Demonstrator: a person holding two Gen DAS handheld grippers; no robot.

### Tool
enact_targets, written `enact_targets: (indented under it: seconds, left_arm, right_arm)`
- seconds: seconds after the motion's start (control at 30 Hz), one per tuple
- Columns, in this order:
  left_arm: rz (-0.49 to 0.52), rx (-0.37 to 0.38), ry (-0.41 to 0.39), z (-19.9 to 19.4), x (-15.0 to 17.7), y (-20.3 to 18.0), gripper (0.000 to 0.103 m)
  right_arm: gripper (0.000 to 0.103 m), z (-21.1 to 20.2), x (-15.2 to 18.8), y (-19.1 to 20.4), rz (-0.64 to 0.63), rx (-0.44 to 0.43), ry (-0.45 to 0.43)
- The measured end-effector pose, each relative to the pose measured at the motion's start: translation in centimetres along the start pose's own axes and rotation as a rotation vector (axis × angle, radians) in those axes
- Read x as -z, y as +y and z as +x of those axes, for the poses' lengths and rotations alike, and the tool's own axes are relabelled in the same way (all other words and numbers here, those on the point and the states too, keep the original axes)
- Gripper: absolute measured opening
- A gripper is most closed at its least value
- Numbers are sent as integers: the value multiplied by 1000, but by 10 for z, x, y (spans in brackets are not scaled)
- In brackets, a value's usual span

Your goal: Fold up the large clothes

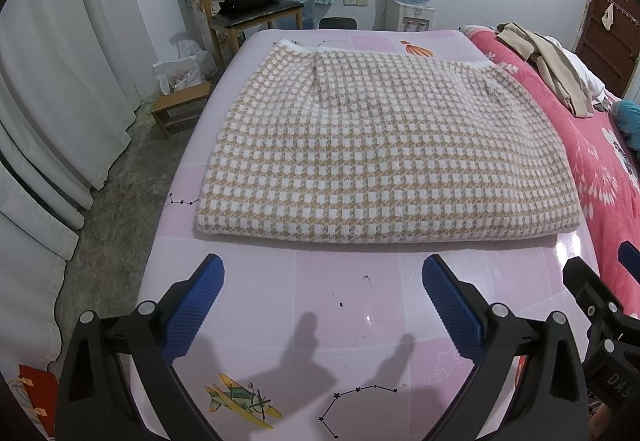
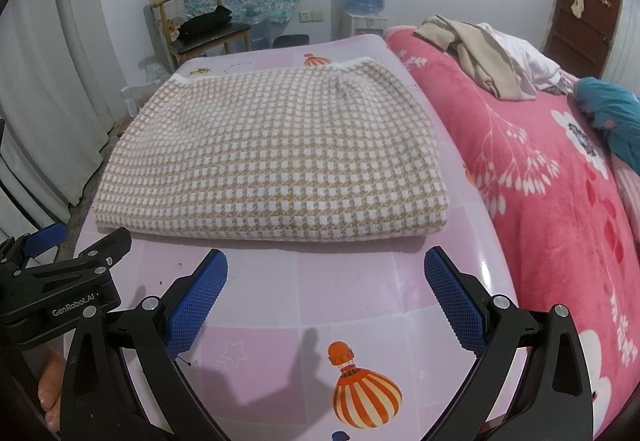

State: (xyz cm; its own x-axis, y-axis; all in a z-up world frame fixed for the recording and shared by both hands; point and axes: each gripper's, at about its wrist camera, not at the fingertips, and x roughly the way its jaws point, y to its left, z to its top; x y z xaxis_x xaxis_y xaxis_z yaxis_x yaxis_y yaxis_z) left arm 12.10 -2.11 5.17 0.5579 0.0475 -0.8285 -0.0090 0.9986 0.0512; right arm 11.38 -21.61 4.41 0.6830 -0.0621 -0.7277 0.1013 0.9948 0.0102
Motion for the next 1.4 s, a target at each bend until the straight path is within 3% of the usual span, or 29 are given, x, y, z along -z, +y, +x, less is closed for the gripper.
enact_targets:
  seconds: [1.4]
  left_arm:
    - [0,8,0,-2,-2,0,98]
  right_arm:
    - [95,4,2,-1,-9,-7,17]
